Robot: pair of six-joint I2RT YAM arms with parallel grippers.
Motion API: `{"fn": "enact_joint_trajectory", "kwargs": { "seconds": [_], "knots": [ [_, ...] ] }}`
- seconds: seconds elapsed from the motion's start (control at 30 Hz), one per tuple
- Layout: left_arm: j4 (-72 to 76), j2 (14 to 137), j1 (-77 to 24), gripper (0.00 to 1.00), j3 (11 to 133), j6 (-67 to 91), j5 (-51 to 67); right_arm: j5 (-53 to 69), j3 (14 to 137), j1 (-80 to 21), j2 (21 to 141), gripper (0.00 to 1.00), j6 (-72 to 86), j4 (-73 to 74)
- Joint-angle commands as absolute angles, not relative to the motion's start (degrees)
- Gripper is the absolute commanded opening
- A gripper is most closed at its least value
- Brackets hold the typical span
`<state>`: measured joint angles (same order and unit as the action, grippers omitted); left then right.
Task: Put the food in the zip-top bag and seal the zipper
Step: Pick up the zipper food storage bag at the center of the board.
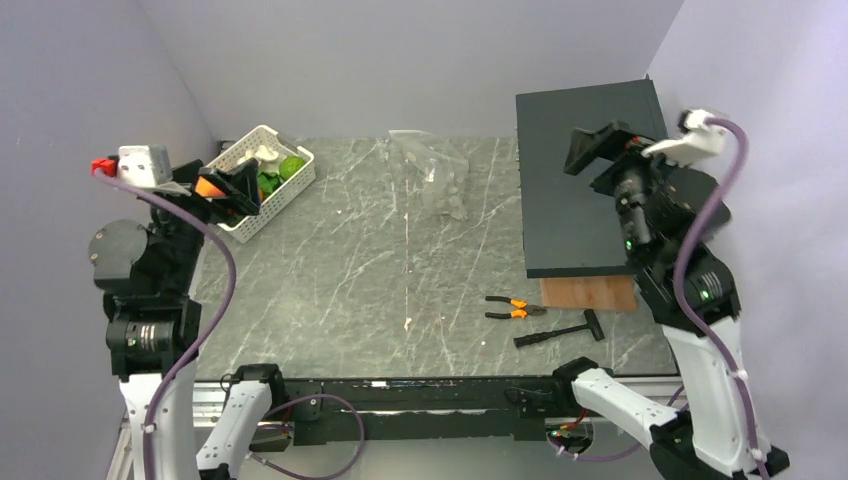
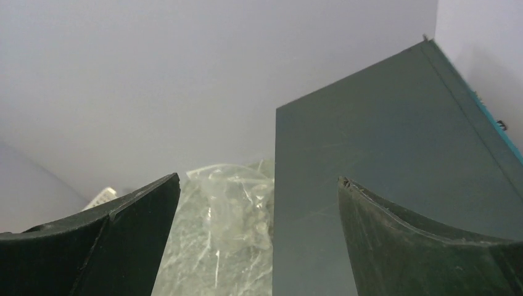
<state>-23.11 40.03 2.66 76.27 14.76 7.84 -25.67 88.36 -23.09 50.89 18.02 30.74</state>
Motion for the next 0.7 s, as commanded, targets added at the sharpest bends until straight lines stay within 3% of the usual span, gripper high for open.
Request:
{"fn": "enact_joint_trajectory", "kwargs": {
  "seconds": [0.0,0.47,0.67],
  "knots": [
    [-23.56,42.36,2.81,0.99,71.31,15.67,8.92,-25.42,91.24,-25.01,58.62,1.0,17.29,35.0],
    [-27.27,48.77,8.64,0.99,56.43,20.41,0.57,3.03,82.67,-43.98,74.21,1.0,19.08,23.44],
    [-28.78,58.08,14.74,0.99,59.72,23.14,7.02,2.56,84.39,-45.4,79.34,1.0,16.03,26.36]
  ]
}}
